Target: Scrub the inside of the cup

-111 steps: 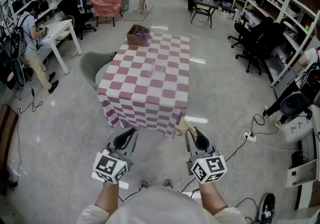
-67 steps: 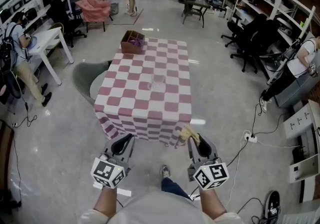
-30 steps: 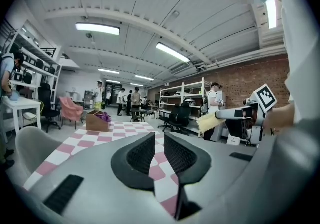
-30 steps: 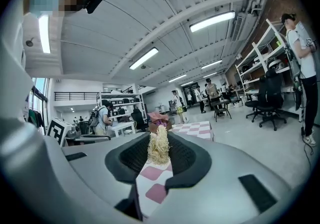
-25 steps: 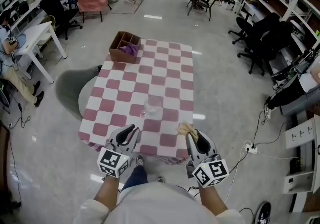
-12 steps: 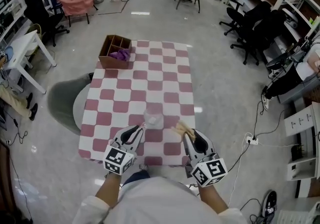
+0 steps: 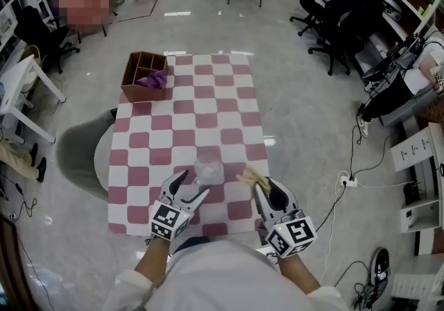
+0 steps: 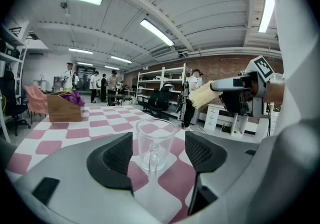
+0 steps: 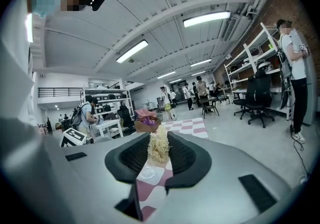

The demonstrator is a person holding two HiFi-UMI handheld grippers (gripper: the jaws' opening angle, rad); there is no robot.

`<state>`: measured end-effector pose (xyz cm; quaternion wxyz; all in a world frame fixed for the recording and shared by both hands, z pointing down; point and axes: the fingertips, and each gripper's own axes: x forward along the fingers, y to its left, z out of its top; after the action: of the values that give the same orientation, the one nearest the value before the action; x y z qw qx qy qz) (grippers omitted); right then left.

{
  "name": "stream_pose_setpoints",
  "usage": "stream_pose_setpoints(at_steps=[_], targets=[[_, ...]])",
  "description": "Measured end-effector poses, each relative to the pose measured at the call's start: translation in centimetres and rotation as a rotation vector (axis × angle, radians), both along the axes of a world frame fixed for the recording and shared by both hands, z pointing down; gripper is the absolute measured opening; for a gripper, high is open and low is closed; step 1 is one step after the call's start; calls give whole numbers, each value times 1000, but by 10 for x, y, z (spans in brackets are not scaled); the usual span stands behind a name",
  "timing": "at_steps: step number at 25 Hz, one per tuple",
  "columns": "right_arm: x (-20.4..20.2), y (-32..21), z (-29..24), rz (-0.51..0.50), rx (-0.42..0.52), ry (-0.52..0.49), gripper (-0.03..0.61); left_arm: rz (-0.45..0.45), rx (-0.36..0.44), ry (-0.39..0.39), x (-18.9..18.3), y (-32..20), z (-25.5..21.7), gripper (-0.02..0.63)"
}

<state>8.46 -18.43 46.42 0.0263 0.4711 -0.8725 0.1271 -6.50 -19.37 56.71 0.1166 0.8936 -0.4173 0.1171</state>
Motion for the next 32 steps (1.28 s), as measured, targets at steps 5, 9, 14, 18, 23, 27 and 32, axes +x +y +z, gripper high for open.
stream_pose_setpoints(at_steps=[5,9,14,18,23,27,32], targets=[[-4,-7,3,3,-5,6,107,82,13,-80,15,-12,18,336],[-7,-11,2,5,-6,5,106,88,28,-91,19,-25,25,339],[3,-17,4,35,-15,15,106,95,22,-80,25,-38,36,339],[7,-18,3,47,-19,20,107,104,33,-60,27,-39,39,345],[7,-17,4,44,-25,21,107,115,23,-75,31,-41,47,345],[8,-17,3,47,-24,26,106,133,-15,-83,34,-45,55,347],[5,-17,6,42,-26,31,107,147,-25,-71,36,-46,57,347]])
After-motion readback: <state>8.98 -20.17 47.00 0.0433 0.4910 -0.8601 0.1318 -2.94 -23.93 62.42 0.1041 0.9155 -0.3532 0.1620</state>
